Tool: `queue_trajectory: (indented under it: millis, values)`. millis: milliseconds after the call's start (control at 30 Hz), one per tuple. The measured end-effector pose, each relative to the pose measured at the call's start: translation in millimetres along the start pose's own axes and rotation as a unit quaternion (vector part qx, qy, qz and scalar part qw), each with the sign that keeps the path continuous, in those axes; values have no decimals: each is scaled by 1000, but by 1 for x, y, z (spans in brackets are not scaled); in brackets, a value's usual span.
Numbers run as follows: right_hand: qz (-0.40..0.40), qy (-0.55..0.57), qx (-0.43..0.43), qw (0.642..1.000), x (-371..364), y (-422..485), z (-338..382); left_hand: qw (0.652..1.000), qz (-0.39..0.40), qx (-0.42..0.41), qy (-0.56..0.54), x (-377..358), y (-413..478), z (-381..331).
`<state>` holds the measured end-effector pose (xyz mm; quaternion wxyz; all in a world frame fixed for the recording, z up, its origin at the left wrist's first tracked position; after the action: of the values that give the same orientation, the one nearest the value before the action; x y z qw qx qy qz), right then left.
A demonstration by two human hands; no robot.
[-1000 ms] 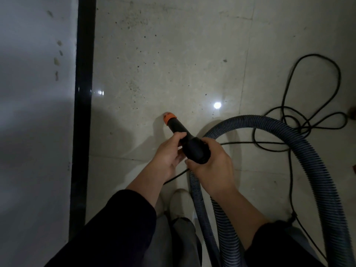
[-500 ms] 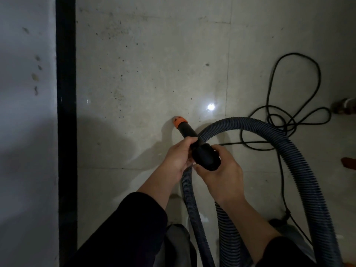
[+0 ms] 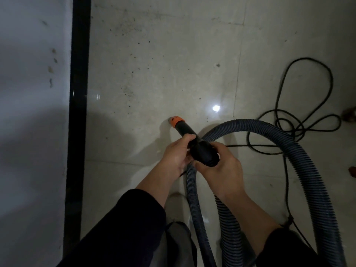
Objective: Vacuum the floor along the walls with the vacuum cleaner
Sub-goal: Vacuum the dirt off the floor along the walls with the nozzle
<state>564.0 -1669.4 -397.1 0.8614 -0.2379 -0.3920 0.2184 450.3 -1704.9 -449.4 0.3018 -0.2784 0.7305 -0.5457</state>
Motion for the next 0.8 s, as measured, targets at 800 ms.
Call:
queue_trajectory:
  millis: [800]
  values:
    - [100,-57,75,991,-61,5,46,994,-43,-16,-101,85,-5,-14]
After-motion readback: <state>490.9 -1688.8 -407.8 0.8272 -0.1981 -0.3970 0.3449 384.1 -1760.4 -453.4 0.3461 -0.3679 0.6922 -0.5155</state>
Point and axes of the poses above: each hand's wrist, its own y-axis towards the middle knuckle, its own x-axis out of the back of the hand, z = x × y, the point moved 5 cm from there along y, towards the middle knuckle, and after that the axes turned 2 degrees about -x, right-handed, at the moved point
